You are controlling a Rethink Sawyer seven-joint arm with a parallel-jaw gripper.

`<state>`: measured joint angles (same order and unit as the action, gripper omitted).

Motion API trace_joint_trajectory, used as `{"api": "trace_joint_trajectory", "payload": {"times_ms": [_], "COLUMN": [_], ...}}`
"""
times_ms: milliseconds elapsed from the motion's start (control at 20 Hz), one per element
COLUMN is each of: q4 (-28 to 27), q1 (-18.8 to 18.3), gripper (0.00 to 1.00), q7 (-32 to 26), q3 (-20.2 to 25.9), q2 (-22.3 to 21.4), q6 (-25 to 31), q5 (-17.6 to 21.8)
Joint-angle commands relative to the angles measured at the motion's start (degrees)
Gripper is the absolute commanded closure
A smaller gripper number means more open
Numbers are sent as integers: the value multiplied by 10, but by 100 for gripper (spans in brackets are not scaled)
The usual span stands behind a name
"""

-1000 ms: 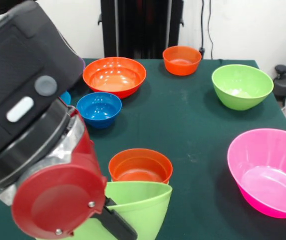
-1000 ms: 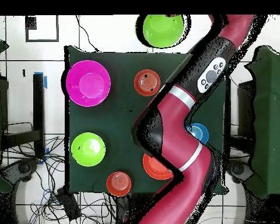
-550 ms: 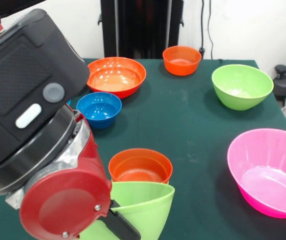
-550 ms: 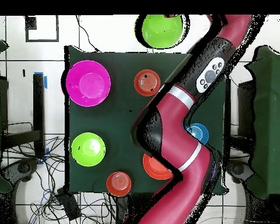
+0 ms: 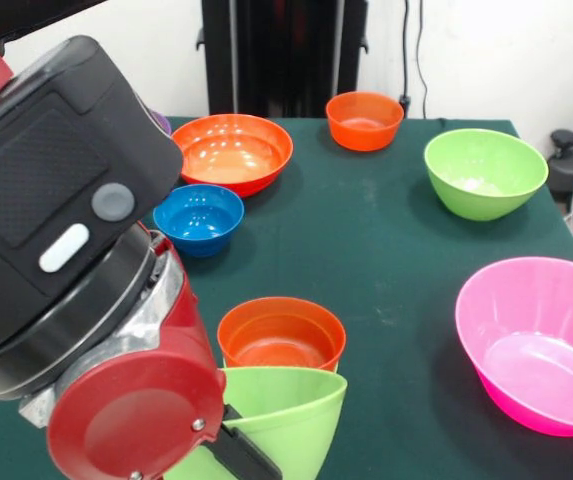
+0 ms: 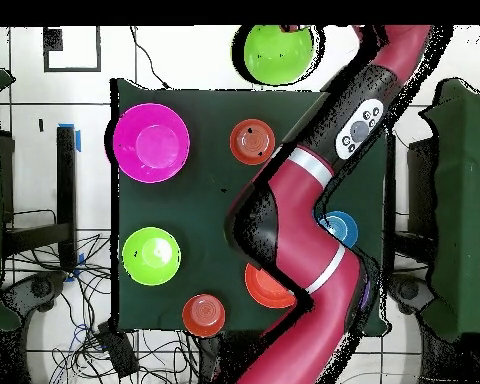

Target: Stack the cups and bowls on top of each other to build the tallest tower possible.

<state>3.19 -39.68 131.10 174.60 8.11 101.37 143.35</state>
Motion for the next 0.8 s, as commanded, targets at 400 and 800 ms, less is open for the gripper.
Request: {"api": "trace_joint_trajectory", "payload": {"times_ms": [400, 800], "q4": [-105, -102], "q1": [23, 25], "gripper": [100, 100], "q7": [136, 105], "q3": [2, 2], "q2": [-13, -12], "q6": [38, 52], "q5": [50, 58]}}
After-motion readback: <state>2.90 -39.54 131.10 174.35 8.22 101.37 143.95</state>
